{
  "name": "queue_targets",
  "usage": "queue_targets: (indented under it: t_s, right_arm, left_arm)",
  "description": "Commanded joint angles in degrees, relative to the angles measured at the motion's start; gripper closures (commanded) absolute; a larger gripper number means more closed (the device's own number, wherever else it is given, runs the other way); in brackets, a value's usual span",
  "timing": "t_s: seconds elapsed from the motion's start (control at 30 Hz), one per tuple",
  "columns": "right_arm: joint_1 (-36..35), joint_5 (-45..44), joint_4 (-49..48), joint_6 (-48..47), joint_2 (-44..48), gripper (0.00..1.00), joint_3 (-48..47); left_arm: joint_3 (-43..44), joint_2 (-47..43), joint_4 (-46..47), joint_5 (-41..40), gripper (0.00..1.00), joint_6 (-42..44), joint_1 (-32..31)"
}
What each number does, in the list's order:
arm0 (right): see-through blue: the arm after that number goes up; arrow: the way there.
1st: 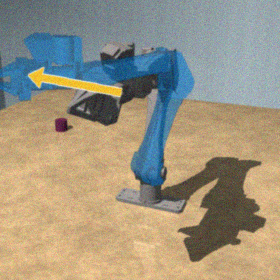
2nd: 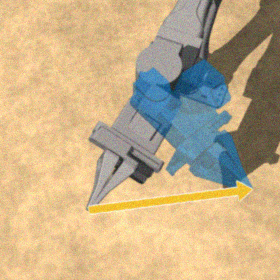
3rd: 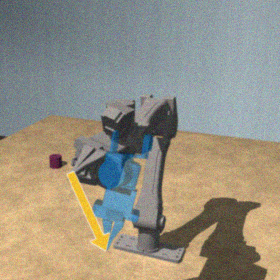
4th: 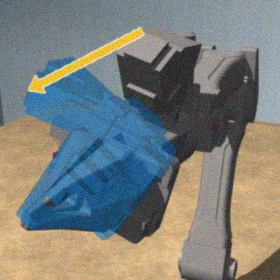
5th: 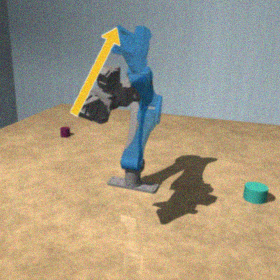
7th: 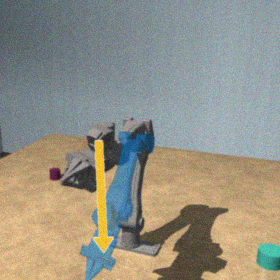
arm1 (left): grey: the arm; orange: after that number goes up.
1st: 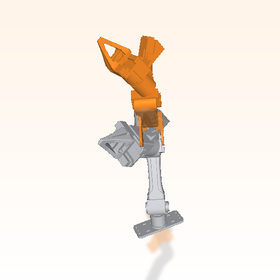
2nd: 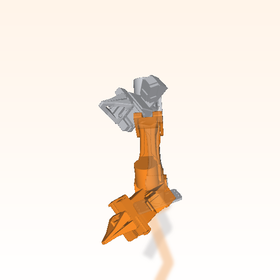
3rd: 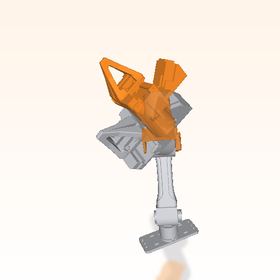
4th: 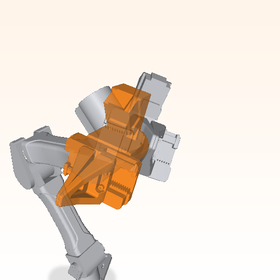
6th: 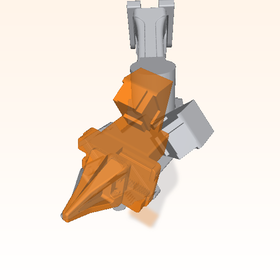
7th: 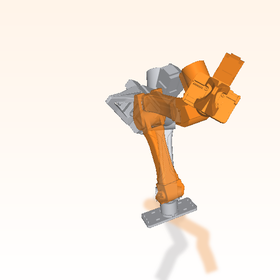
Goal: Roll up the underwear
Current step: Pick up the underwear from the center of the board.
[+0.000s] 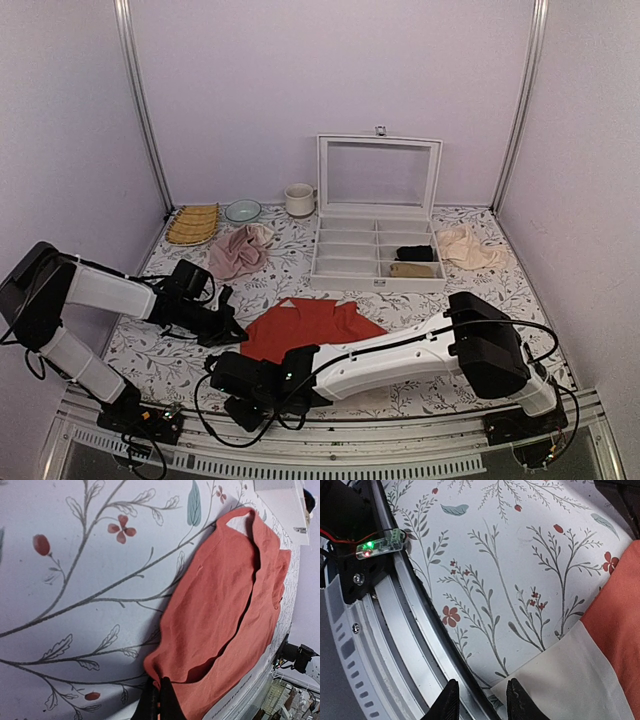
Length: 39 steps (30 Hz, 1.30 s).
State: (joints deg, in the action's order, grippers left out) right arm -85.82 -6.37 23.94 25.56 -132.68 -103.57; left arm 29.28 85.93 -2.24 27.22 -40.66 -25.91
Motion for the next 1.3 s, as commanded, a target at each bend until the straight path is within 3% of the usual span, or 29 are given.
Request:
queue_targets:
  t_s: [0.0,0.3,0.57,0.77,1.0,1.27]
  right_arm:
    - [0.04,-2.48,2.71,0.73,-6.63,0.68,-2.21]
    - [0.17,-4.21,4.37,2.53,-8.19,0.72,-2.51]
    - [0.1,-5.18,5.99,3.75,-8.28,1.0,-1.97]
    - [0.12,-5.52,3.27,4.28,-4.29,1.0,0.96]
    - [0.12,-6.99,-7.22,5.22,6.22,1.0,11.35]
    - [0.13,-7.47,-17.65,9.93,14.55,1.0,23.68]
  left_arm:
    - [-1.31,0.52,0.4,0.03,1.0,0.76,0.45]
    - [-2.13,0.2,0.73,-0.05,1.0,0.6,0.51]
    - [-2.56,-0.41,0.63,0.01,1.0,0.39,0.51]
    - [-1.56,-4.05,-2.05,-1.2,1.0,-0.6,0.38]
    - [4.41,-9.47,-7.82,-4.06,1.0,-2.13,-1.25]
    - [10.24,-7.15,-8.69,-5.65,1.0,-3.8,-6.38]
